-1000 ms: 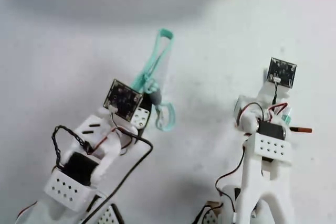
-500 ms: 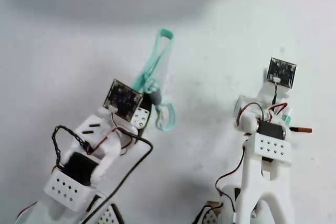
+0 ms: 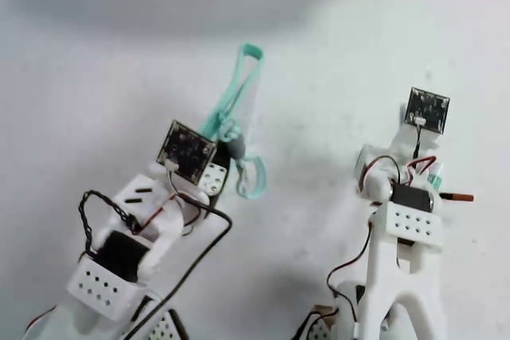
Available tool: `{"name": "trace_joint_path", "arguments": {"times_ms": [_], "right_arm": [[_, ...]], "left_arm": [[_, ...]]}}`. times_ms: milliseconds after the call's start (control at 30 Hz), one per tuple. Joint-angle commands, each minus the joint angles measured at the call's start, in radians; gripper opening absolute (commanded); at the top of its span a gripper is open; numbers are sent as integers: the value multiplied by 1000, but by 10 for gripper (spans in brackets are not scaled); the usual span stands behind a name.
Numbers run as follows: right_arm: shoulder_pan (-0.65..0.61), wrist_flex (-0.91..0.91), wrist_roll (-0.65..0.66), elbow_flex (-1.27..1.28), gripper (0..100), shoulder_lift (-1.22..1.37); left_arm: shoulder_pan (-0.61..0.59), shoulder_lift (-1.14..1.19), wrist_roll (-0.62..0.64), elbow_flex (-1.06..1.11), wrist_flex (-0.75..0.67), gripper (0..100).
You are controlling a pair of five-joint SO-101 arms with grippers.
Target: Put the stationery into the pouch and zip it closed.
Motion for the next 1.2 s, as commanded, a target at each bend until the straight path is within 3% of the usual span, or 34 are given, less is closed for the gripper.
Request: {"name": "trace_joint_path", "arguments": {"times_ms": [0,733,833,967,1100,1167], "right_arm": [[-7,-2,-8,-5,163,-27],[-2,-2,-3,-12,162,-30],[12,36,95,-68,146,-22],[13,142,120,-170,81,74],[87,145,109,-296,157,274],[176,191,41,-387,197,378]], "left_arm": [[-18,18,3,-3,-17,24],[-18,18,2,-3,-18,24],[-18,18,2,-3,-18,24],[-18,18,2,-3,-18,24],[-18,18,2,-3,-17,24],[-18,18,2,-3,-17,24]]}}
